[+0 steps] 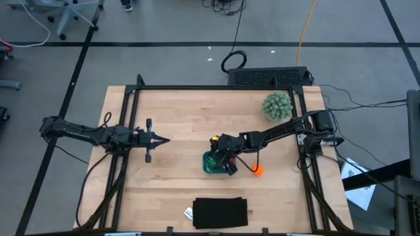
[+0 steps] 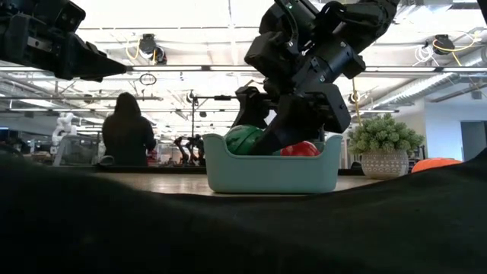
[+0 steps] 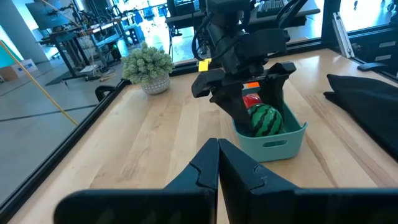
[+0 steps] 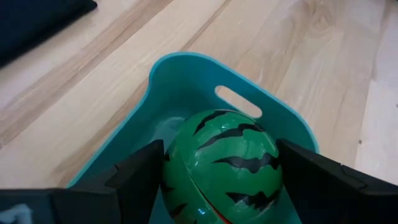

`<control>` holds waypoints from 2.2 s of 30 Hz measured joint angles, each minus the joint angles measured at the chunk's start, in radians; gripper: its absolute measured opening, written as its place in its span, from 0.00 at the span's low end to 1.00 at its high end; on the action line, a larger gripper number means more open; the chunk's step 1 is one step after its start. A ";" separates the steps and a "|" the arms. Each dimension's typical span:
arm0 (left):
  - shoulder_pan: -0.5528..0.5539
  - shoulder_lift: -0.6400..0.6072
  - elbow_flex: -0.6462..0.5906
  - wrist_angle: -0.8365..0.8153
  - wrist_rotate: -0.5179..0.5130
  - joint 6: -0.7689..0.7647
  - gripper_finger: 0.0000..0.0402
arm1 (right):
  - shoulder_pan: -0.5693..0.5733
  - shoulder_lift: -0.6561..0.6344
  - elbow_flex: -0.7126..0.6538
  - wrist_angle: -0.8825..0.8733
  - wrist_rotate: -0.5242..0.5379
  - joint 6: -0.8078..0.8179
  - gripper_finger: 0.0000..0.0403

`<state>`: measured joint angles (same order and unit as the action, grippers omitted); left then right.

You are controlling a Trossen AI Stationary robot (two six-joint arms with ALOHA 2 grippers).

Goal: Pick and placing Produce into tupperware
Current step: Put the green watermelon into the blue bin, then put the orange pumpkin into the blue bin

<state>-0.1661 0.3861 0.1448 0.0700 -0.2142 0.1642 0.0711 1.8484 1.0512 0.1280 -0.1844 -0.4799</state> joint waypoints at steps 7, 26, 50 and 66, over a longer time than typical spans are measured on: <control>0.000 0.000 0.000 0.000 0.000 -0.001 0.04 | -0.003 0.000 0.000 -0.027 0.000 0.034 0.71; 0.000 0.000 0.000 0.001 0.000 0.002 0.04 | -0.006 0.000 0.000 -0.027 0.000 0.049 0.72; 0.000 0.000 0.000 0.001 0.000 0.003 0.04 | -0.006 0.000 0.000 -0.027 0.000 0.084 0.79; 0.000 0.000 0.000 0.001 0.000 0.003 0.04 | 0.016 -0.075 0.000 -0.027 0.079 0.057 0.79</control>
<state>-0.1661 0.3862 0.1448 0.0708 -0.2146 0.1673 0.0876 1.7737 1.0515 0.1006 -0.1059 -0.4229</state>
